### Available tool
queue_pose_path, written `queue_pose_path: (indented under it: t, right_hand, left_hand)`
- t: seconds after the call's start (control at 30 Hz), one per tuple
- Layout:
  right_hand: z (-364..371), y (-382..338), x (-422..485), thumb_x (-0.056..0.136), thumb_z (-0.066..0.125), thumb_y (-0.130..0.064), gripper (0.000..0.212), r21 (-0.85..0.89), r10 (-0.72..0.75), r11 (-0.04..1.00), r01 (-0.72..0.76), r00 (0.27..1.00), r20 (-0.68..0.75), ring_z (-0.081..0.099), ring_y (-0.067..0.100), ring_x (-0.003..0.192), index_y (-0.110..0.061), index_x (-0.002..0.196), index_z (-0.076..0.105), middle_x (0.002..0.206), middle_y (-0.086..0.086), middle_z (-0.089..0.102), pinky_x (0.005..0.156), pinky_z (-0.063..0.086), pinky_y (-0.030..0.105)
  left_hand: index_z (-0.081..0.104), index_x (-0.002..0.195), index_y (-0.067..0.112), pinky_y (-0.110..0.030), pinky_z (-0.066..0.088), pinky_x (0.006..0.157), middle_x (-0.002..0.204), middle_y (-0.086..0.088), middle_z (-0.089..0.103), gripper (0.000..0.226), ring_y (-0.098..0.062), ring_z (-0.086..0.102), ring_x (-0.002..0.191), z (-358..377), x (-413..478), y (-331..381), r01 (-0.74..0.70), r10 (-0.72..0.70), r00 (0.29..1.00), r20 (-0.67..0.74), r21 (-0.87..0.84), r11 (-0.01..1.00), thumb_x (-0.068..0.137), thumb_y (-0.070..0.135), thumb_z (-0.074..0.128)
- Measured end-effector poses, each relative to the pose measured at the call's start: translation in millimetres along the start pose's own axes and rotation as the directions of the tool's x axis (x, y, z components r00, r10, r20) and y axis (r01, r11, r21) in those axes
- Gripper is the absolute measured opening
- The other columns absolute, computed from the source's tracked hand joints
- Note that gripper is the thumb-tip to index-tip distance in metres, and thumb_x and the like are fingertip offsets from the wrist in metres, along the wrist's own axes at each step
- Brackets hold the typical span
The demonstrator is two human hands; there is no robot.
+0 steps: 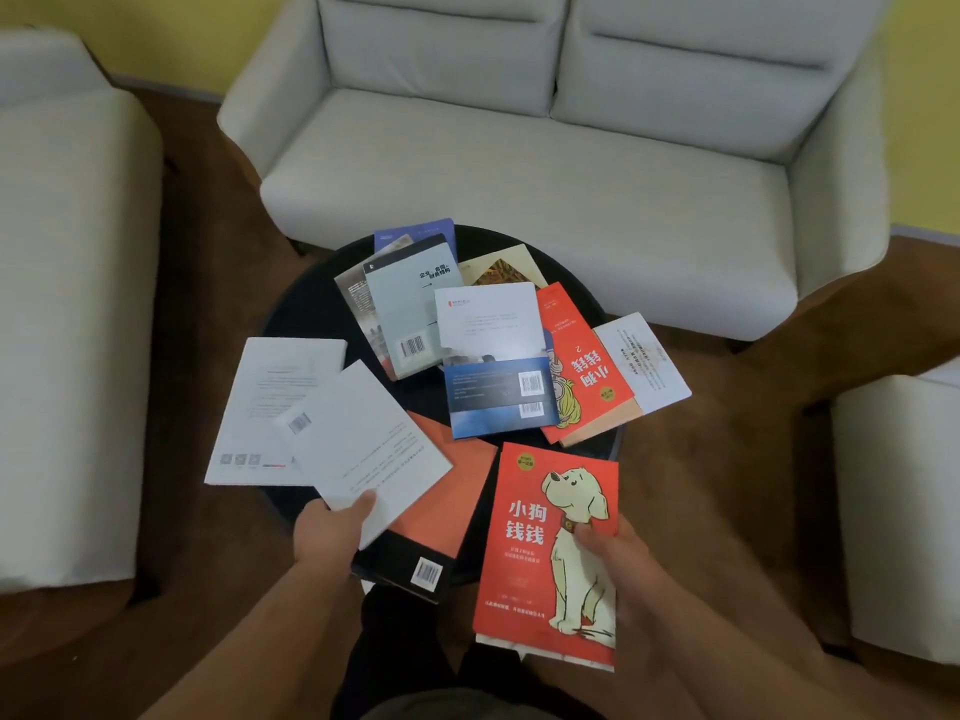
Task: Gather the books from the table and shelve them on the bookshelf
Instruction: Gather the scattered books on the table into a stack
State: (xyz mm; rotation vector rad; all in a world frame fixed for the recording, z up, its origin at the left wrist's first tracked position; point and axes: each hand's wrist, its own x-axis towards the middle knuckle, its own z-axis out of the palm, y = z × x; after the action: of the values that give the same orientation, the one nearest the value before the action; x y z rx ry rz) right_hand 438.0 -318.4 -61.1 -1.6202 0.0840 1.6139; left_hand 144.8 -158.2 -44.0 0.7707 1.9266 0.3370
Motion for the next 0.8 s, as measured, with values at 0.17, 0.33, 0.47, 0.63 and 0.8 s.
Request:
queue_pose_path:
  t: [0.17, 0.33, 0.47, 0.63, 0.8]
  right_hand:
    - [12.2, 3.1, 5.6, 0.103, 0.058, -0.013, 0.037, -0.038, -0.023, 0.999, 0.023, 1.000, -0.006, 0.073, 0.040, 0.107, -0.017, 0.139, 0.051, 0.123, 0.012, 0.075, 0.097, 0.052, 0.067]
    - [23.0, -1.6, 10.9, 0.099, 0.066, -0.018, 0.043, -0.118, -0.029, 0.993, 0.018, 0.996, -0.085, 0.076, 0.027, 0.095, -0.019, 0.135, 0.042, 0.117, 0.004, 0.073, 0.083, 0.062, 0.051]
    - [23.0, -4.5, 13.3, 0.095, 0.072, -0.026, 0.046, -0.081, 0.036, 0.996, -0.042, 0.996, -0.078, 0.079, 0.031, 0.093, -0.024, 0.130, 0.042, 0.117, 0.008, 0.075, 0.087, 0.060, 0.059]
    - [33.4, 2.4, 11.7, 0.100, 0.064, -0.026, 0.047, -0.063, 0.008, 0.998, -0.010, 0.999, -0.036, 0.075, 0.032, 0.105, -0.021, 0.140, 0.041, 0.126, 0.007, 0.072, 0.096, 0.056, 0.061]
    - [34.7, 0.5, 14.9, 0.099, 0.064, -0.039, 0.051, -0.135, 0.034, 0.989, -0.054, 0.989, -0.146, 0.066, 0.035, 0.118, -0.017, 0.141, 0.045, 0.131, 0.009, 0.068, 0.107, 0.048, 0.060]
  left_hand:
    - [0.063, 0.110, 0.001, -0.037, 0.054, 0.081, 0.115, -0.011, 0.069, 0.035, -0.025, 0.064, 0.096, 2.5, 4.0, -5.5, 0.020, -0.015, 0.998, 0.061, -0.081, 0.997, 0.084, 0.016, 0.079]
    - [0.058, 0.118, 0.002, -0.039, 0.056, 0.076, 0.114, -0.010, 0.067, 0.042, -0.027, 0.065, 0.098, -6.3, 5.0, -9.3, -0.025, 0.026, 0.995, 0.101, -0.003, 1.000, 0.084, 0.016, 0.079]
    - [0.055, 0.110, 0.006, -0.048, 0.056, 0.087, 0.111, -0.010, 0.065, 0.037, -0.029, 0.064, 0.097, -17.2, 12.2, -11.6, -0.018, 0.015, 0.994, 0.107, 0.025, 1.000, 0.084, 0.015, 0.079]
    - [0.057, 0.116, 0.004, -0.041, 0.054, 0.078, 0.114, -0.009, 0.065, 0.040, -0.026, 0.063, 0.095, -18.5, 9.3, -11.6, -0.024, 0.019, 0.991, 0.131, 0.034, 0.999, 0.084, 0.015, 0.079]
    - [0.054, 0.120, -0.001, -0.030, 0.049, 0.067, 0.115, -0.010, 0.062, 0.038, -0.021, 0.060, 0.089, -16.7, -18.3, -2.2, -0.078, 0.079, 0.989, 0.124, -0.007, 0.997, 0.089, 0.010, 0.072]
